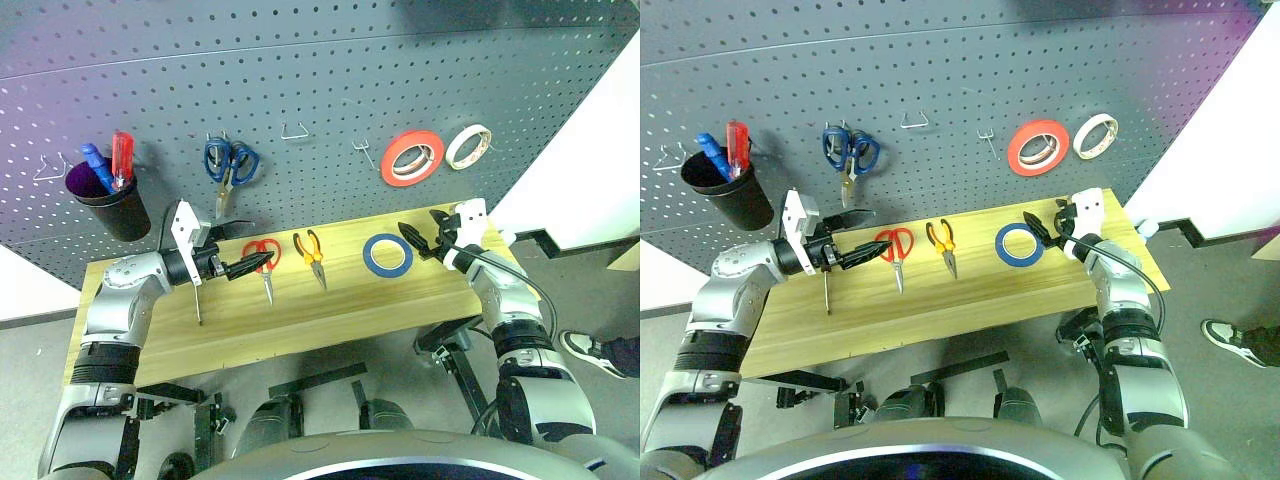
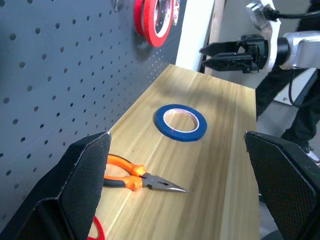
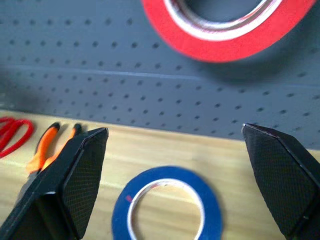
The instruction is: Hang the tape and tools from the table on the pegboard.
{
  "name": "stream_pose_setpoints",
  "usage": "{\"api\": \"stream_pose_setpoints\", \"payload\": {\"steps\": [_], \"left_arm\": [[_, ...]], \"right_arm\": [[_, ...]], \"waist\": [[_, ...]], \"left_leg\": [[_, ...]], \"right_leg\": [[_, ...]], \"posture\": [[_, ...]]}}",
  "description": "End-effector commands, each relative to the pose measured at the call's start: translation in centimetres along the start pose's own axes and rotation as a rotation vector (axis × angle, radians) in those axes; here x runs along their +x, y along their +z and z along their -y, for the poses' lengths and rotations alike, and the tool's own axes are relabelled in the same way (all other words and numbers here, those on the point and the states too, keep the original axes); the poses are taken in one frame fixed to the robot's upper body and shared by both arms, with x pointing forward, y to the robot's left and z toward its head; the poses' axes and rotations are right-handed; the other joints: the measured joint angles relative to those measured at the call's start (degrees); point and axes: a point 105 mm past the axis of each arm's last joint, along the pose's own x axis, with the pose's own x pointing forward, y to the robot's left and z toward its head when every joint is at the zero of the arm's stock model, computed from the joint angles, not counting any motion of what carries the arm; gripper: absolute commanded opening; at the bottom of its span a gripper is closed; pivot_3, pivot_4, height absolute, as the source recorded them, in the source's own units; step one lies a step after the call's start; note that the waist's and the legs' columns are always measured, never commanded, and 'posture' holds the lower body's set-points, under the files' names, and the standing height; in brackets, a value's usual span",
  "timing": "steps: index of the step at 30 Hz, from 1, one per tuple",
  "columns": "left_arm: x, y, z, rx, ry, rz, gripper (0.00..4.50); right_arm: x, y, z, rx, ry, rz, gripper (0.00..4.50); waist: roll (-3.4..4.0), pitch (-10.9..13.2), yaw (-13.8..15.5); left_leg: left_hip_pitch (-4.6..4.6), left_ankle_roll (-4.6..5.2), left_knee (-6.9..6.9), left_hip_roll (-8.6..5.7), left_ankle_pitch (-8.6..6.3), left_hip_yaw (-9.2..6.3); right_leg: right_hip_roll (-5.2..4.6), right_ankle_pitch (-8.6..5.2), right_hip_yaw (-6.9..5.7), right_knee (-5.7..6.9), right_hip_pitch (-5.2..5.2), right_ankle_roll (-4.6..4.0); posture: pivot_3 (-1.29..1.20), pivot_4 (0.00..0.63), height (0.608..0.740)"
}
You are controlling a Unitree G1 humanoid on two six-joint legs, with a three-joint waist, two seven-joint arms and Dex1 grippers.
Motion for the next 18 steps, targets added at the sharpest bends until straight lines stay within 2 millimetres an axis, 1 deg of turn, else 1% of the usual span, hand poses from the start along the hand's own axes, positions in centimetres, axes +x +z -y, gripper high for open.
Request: {"api": "stream_pose_setpoints", "payload": {"steps": [1, 7, 10, 12, 14, 16, 18], "left_arm": [[-0.3, 1.0, 0.4, 0.021, -0.018, 0.029, 4.47], [-0.3, 1.3, 0.2, 0.024, -0.003, 0.043, 4.47], [-0.1, 1.7, 0.3, 0.017, -0.001, 0.06, 4.47], [0.1, 2.4, 0.4, 0.025, -0.007, 0.085, 4.47], [0.5, 3.1, 0.6, 0.029, -0.014, 0.103, 4.47], [0.5, 3.4, 0.6, 0.035, -0.012, 0.106, 4.47], [0.4, 3.3, 0.7, 0.035, -0.009, 0.103, 4.47]], "right_arm": [[0.1, 1.4, 0.0, -0.07, 0.013, 0.035, 4.5], [0.0, 1.1, -0.1, -0.072, 0.034, 0.017, 4.5], [0.1, 1.1, -0.7, -0.088, 0.071, 0.003, 4.5], [0.4, 0.7, -1.2, -0.152, 0.1, -0.054, 4.5], [0.9, 0.9, -1.5, -0.192, 0.123, -0.107, 4.5], [1.3, 1.2, -2.1, -0.197, 0.16, -0.136, 4.5], [1.6, 1.1, -2.7, -0.207, 0.187, -0.176, 4.5]], "waist": [[0.0, 0.0, 0.0], [0.0, 0.0, 0.0], [0.0, 0.0, 0.0], [0.0, 0.0, 0.0], [0.0, 0.0, 0.0], [0.01, 0.0, 0.0], [0.03, 0.0, -0.1]], "left_leg": [[0.0, 0.0, 0.02, 0.0, 0.0, 0.0], [0.0, 0.0, 0.15, 0.0, -0.01, -0.03], [0.0, 0.0, 0.18, 0.01, -0.01, -0.03], [0.0, 0.0, 0.2, 0.01, -0.01, -0.03], [0.0, 0.01, 0.24, 0.01, -0.01, -0.04], [0.0, 0.01, 0.3, 0.01, -0.02, -0.04], [0.0, 0.01, 0.39, 0.03, -0.03, -0.05]], "right_leg": [[0.0, 0.0, 0.0, 0.0, 0.0, 0.0], [-0.01, 0.0, 0.01, 0.12, 0.01, 0.0], [-0.01, 0.0, 0.01, 0.15, 0.01, 0.0], [-0.02, 0.0, 0.01, 0.17, 0.01, 0.0], [-0.03, 0.0, 0.01, 0.21, 0.0, 0.0], [-0.04, 0.0, 0.02, 0.28, -0.02, 0.0], [-0.04, 0.0, 0.05, 0.37, -0.04, 0.0]], "posture": [[-0.06, 0.116, 0.74], [-0.06, 0.117, 0.74], [-0.06, 0.118, 0.74], [-0.06, 0.122, 0.74], [-0.05, 0.13, 0.74], [-0.05, 0.141, 0.74], [-0.04, 0.154, 0.74]]}}
